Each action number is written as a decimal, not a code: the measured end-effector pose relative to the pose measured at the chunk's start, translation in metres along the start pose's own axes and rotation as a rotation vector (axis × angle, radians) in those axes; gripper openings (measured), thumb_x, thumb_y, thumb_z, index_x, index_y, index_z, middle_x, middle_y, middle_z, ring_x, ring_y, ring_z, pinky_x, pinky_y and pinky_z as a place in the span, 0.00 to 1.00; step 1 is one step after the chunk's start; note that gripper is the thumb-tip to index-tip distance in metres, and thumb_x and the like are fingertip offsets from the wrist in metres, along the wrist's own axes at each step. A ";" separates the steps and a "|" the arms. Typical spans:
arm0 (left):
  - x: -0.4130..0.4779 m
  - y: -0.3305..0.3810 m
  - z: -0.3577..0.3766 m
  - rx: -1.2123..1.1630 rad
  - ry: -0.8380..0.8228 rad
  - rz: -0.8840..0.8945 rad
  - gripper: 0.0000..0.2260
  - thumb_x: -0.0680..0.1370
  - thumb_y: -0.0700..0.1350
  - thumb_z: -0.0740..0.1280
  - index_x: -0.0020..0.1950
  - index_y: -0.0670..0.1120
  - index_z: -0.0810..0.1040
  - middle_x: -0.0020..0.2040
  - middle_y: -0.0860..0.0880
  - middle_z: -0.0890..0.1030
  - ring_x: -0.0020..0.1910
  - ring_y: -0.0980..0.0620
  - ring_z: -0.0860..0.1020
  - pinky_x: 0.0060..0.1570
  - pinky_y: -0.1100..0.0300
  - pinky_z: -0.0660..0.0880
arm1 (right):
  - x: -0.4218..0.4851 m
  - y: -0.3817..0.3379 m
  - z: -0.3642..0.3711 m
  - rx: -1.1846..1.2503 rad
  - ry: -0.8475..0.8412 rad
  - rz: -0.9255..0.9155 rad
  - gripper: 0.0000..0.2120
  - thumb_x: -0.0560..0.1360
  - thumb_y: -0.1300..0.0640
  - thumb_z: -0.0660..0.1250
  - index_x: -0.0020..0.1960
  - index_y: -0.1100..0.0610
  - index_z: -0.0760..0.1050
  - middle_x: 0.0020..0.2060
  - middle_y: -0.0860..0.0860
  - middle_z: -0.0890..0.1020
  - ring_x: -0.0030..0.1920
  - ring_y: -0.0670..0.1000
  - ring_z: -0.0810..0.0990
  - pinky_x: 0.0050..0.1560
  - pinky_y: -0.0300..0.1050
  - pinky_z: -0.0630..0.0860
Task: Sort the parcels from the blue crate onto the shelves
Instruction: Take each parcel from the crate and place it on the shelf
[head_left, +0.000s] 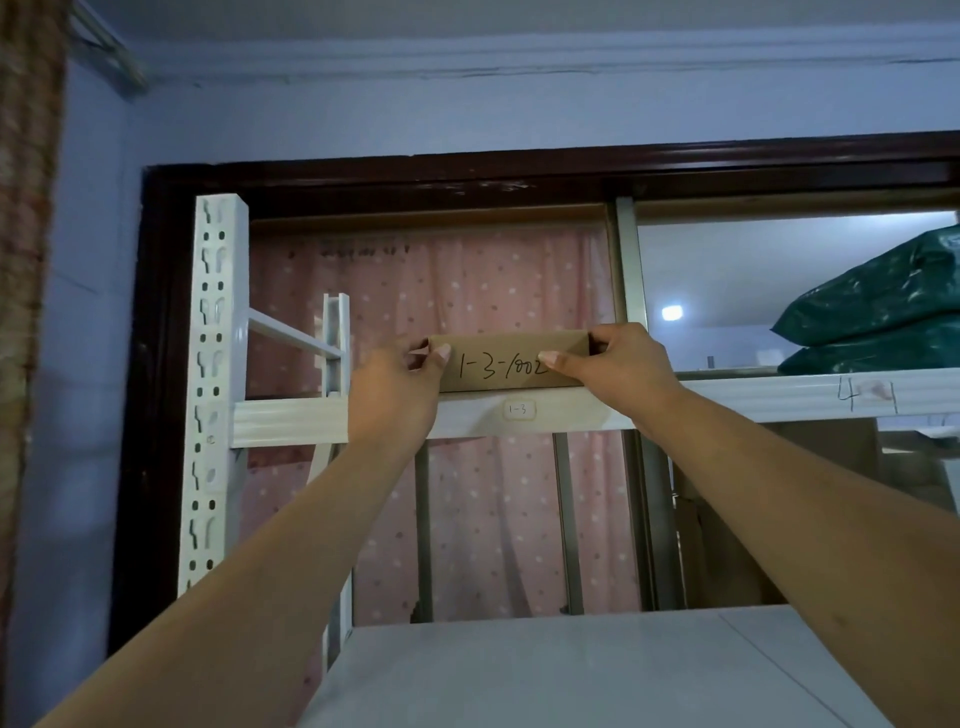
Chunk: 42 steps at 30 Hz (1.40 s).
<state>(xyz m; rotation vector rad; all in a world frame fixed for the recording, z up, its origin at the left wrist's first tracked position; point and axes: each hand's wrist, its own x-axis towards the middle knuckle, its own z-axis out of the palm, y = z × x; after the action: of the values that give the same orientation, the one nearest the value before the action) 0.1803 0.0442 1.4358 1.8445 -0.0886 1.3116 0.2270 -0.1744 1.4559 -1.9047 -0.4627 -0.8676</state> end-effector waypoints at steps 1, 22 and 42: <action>0.001 -0.001 0.002 0.034 0.001 0.010 0.18 0.84 0.54 0.67 0.71 0.47 0.81 0.63 0.48 0.86 0.60 0.47 0.82 0.55 0.57 0.76 | 0.001 0.000 0.001 -0.010 0.003 0.007 0.22 0.76 0.44 0.78 0.64 0.56 0.84 0.51 0.48 0.84 0.51 0.50 0.81 0.51 0.42 0.76; 0.016 0.008 0.001 -0.014 -0.131 -0.229 0.27 0.88 0.60 0.49 0.62 0.42 0.80 0.57 0.43 0.81 0.54 0.43 0.76 0.53 0.53 0.67 | 0.010 -0.005 0.003 0.186 0.047 0.217 0.21 0.84 0.38 0.62 0.54 0.57 0.77 0.64 0.58 0.84 0.65 0.60 0.82 0.65 0.52 0.74; -0.155 0.016 -0.035 -0.453 -0.083 -0.039 0.07 0.84 0.47 0.66 0.52 0.52 0.85 0.46 0.55 0.87 0.46 0.60 0.85 0.47 0.65 0.81 | -0.182 -0.021 0.003 0.476 -0.072 0.033 0.03 0.81 0.55 0.73 0.48 0.50 0.84 0.41 0.49 0.87 0.45 0.47 0.86 0.54 0.44 0.86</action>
<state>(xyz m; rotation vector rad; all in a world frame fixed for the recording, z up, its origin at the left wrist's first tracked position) 0.0767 -0.0037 1.3241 1.5026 -0.3618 1.0805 0.0918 -0.1540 1.3346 -1.5024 -0.6189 -0.6018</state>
